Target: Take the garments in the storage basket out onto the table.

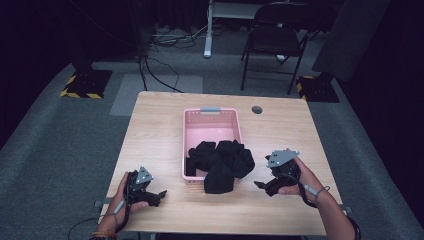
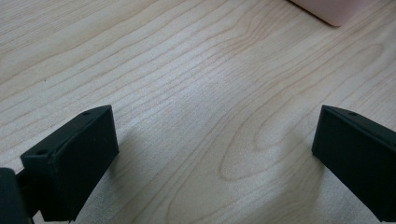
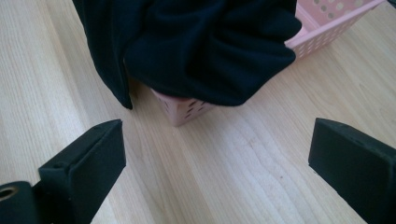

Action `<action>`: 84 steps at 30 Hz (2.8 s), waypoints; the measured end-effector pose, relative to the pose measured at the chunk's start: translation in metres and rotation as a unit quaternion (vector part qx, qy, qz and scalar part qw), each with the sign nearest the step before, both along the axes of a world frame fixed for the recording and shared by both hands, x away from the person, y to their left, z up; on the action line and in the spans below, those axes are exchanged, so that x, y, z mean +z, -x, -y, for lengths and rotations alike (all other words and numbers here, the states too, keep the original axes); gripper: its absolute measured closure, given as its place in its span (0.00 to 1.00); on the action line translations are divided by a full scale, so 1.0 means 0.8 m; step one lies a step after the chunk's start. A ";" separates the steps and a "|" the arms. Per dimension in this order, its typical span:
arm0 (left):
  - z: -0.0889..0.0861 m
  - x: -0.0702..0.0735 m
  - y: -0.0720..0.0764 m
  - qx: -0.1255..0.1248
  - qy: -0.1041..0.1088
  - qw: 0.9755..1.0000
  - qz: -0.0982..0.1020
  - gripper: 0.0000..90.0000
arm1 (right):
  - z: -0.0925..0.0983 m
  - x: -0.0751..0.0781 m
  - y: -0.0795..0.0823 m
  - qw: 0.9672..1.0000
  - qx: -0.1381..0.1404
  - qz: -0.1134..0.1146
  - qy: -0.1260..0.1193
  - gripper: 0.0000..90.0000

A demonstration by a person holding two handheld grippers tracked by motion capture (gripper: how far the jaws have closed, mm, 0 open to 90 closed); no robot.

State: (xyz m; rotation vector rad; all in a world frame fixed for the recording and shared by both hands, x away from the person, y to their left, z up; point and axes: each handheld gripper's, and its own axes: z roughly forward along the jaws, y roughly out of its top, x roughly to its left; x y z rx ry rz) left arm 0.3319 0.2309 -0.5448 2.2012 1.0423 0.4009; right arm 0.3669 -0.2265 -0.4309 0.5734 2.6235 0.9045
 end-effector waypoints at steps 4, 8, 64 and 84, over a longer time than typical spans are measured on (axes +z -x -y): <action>0.000 0.000 0.000 0.000 0.000 1.000 0.000 0.00 | -0.008 0.006 -0.004 1.000 0.005 0.002 -0.001 0.04; 0.000 0.000 0.000 0.000 0.000 1.000 0.000 0.00 | -0.019 0.013 -0.007 1.000 0.015 0.003 0.000 0.04; 0.000 0.000 0.000 0.000 0.000 1.000 0.000 0.00 | -0.176 -0.011 -0.084 0.991 0.044 -0.068 0.107 0.03; 0.000 0.000 0.000 0.000 0.000 1.000 0.000 0.00 | -0.186 -0.038 -0.094 0.984 0.050 -0.073 0.153 0.31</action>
